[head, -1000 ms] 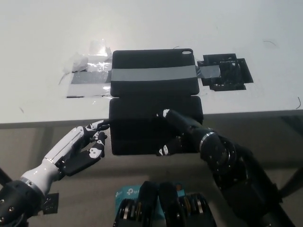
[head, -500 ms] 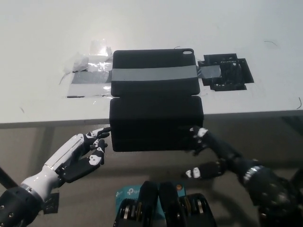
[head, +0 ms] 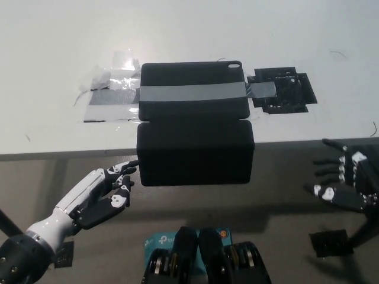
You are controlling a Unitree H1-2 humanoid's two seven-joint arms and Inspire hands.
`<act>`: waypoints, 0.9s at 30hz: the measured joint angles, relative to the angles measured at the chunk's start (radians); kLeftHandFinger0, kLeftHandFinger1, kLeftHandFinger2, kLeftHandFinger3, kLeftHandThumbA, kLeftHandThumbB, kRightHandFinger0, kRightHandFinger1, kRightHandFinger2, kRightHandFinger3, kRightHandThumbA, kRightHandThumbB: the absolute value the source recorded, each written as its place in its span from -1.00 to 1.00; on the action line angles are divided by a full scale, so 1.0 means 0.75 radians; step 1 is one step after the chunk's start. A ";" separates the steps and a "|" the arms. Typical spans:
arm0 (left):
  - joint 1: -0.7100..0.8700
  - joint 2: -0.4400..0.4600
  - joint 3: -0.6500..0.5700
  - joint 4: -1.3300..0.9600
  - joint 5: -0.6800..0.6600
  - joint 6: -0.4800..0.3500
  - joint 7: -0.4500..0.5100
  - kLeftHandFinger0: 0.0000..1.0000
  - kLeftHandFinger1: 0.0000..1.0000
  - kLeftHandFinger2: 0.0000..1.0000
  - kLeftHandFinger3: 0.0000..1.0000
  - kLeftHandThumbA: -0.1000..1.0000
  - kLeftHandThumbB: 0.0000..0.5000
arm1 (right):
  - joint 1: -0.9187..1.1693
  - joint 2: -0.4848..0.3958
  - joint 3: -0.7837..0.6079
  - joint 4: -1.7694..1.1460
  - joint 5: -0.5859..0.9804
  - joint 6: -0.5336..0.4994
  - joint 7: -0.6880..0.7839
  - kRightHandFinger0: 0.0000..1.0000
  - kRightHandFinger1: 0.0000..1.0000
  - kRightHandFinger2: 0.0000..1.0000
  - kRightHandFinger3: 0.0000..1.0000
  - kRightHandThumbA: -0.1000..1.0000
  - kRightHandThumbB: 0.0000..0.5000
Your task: The robot uses its right hand to pull the cover of a folded tablet cover kept in the middle of the desk
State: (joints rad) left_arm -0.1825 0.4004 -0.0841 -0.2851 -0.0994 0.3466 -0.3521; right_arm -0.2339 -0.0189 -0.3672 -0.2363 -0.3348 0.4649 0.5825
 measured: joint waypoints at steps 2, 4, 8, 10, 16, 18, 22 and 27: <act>0.002 0.000 0.000 0.000 0.000 0.000 0.000 0.87 1.00 1.00 1.00 1.00 0.44 | 0.000 0.003 -0.034 0.017 0.021 0.004 -0.001 -0.03 0.16 0.38 0.89 0.85 -0.32; 0.006 -0.001 0.000 0.000 0.000 -0.003 0.000 0.87 1.00 1.00 1.00 1.00 0.44 | 0.000 0.007 -0.043 0.017 0.033 0.006 -0.004 -0.08 0.16 0.44 0.95 0.80 -0.39; 0.024 -0.004 0.000 0.004 0.000 -0.008 0.000 0.88 1.00 1.00 1.00 1.00 0.44 | 0.000 0.006 -0.028 0.016 0.048 0.007 -0.007 -0.10 0.16 0.43 0.88 0.74 -0.39; 0.030 -0.004 0.000 0.006 0.000 -0.008 0.000 0.90 1.00 1.00 1.00 1.00 0.40 | 0.000 0.004 -0.007 0.016 0.054 0.007 -0.010 -0.08 0.17 0.42 0.92 0.75 -0.42; 0.030 -0.004 0.000 0.008 0.000 -0.009 0.000 0.86 1.00 1.00 1.00 1.00 0.45 | 0.000 -0.005 0.035 0.016 0.067 0.008 -0.028 -0.11 0.17 0.45 0.97 0.76 -0.59; 0.030 -0.004 0.000 0.008 0.001 -0.010 0.000 0.84 1.00 1.00 1.00 1.00 0.47 | 0.000 -0.016 0.044 0.016 0.069 0.008 -0.036 -0.10 0.17 0.46 0.97 0.76 -0.56; 0.030 -0.004 0.000 0.008 0.001 -0.014 0.000 0.87 1.00 1.00 1.00 1.00 0.40 | 0.000 -0.024 0.051 0.016 0.080 0.008 -0.049 -0.14 0.17 0.49 1.00 0.70 -0.62; 0.030 -0.004 0.000 0.008 0.001 -0.015 0.001 0.87 1.00 1.00 1.00 1.00 0.37 | 0.000 -0.026 0.061 0.016 0.091 0.008 -0.055 -0.12 0.19 0.52 1.00 0.72 -0.64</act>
State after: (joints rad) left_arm -0.1597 0.3976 -0.0842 -0.2793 -0.0985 0.3353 -0.3517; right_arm -0.2340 -0.0380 -0.3214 -0.2246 -0.2666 0.4709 0.5410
